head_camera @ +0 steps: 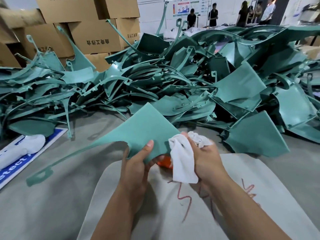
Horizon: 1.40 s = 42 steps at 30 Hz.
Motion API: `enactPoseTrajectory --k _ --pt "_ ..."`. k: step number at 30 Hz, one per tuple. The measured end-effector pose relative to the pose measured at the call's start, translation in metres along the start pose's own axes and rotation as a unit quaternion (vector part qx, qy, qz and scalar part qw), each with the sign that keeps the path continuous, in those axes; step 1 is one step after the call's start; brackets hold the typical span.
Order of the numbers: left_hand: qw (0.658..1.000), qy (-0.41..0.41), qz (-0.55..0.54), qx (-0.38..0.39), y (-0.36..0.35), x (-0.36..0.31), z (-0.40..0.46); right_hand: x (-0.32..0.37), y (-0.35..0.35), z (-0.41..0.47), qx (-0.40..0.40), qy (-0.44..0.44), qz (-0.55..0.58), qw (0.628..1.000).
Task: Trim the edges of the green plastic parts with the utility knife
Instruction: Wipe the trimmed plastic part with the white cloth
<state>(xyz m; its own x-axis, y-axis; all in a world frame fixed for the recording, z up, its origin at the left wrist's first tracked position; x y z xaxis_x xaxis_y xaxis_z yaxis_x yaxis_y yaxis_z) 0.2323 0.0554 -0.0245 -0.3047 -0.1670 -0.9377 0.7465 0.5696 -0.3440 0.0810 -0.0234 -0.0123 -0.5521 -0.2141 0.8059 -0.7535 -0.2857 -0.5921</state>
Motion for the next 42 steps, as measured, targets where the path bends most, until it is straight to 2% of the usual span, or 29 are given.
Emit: enactPoseTrajectory --k 2,5,9,11,14,17,20,24,28,33,39,42 --pt "0.999 0.014 0.017 0.034 0.004 -0.004 0.001 0.009 0.007 0.003 -0.021 0.006 0.043 0.999" --pt "0.992 0.03 0.056 0.109 0.001 -0.005 -0.004 0.022 0.014 0.005 -0.029 0.015 0.047 0.998" --pt "0.967 0.018 0.147 0.205 -0.005 -0.001 -0.014 0.023 0.015 0.004 -0.021 -0.075 0.074 0.994" --pt "0.965 0.028 0.171 0.195 -0.002 -0.001 -0.013 0.022 0.011 0.002 0.018 -0.106 0.097 0.989" --pt "0.973 0.034 0.163 0.161 0.002 0.0 -0.007 0.022 0.007 -0.002 0.105 -0.059 0.046 0.992" --pt "0.978 0.032 0.167 0.123 0.0 0.003 -0.007 0.026 0.002 -0.004 0.09 0.044 -0.073 0.992" --pt "0.984 0.034 0.154 0.08 0.002 0.006 -0.007 0.026 0.0 -0.003 0.079 0.081 -0.121 0.986" --pt "0.992 0.027 0.107 0.059 0.0 0.004 -0.01 0.025 -0.006 -0.007 0.091 0.086 -0.109 0.986" --pt "0.999 -0.008 0.011 0.036 0.001 -0.006 -0.006 0.008 -0.014 -0.011 0.131 0.029 -0.09 0.987" --pt "0.999 -0.03 0.006 0.013 0.009 -0.011 0.001 0.003 -0.017 -0.014 0.187 0.026 -0.149 0.971" --pt "0.999 -0.043 0.004 -0.018 0.012 -0.013 0.002 -0.001 -0.018 -0.018 0.214 0.038 -0.207 0.954" --pt "0.998 -0.026 -0.052 -0.009 0.004 -0.011 -0.003 -0.004 -0.028 -0.024 0.21 0.064 -0.181 0.959"
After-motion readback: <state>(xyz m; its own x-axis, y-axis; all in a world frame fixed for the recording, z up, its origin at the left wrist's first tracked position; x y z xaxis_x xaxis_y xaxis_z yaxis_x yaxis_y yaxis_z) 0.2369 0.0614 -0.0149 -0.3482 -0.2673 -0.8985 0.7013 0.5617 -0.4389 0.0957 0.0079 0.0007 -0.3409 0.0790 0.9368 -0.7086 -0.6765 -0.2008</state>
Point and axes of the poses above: each hand's wrist, its own z-axis towards the middle knuckle, its own y-axis out of the back of the hand, x = y × z, the point moved 4 cm from there along z, towards the middle knuckle, and after that the axes turned 12 degrees about z, right-handed, at the moved point
